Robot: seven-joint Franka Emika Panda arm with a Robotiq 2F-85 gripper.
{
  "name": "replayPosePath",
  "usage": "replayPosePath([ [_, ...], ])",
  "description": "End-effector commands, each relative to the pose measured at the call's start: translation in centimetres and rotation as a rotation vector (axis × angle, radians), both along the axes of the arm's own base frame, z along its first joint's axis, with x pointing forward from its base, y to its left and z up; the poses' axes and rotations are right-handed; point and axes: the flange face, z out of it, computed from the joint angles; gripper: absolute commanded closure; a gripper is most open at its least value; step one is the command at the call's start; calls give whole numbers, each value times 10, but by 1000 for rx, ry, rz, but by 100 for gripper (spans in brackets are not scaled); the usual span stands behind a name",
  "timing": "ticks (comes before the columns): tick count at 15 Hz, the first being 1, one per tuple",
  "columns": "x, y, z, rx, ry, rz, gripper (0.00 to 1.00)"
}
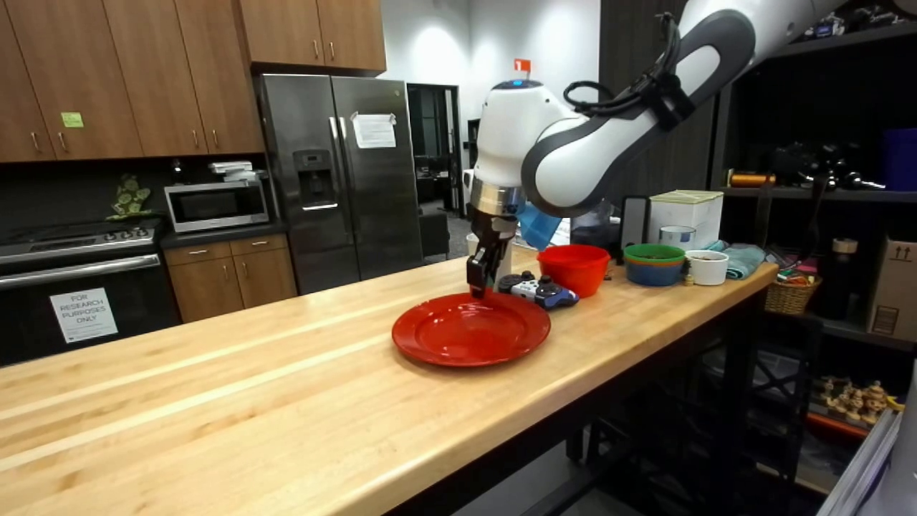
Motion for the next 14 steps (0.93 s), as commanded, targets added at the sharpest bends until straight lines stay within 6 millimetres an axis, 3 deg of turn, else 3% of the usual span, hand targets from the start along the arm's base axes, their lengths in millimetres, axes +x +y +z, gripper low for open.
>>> replayPosePath([
  [1, -2, -22, 23, -34, -2, -38, 74],
  [8, -1, -65, 55, -123, -49, -145, 74],
  [14, -8, -114, 68, -240, -50, -326, 74],
])
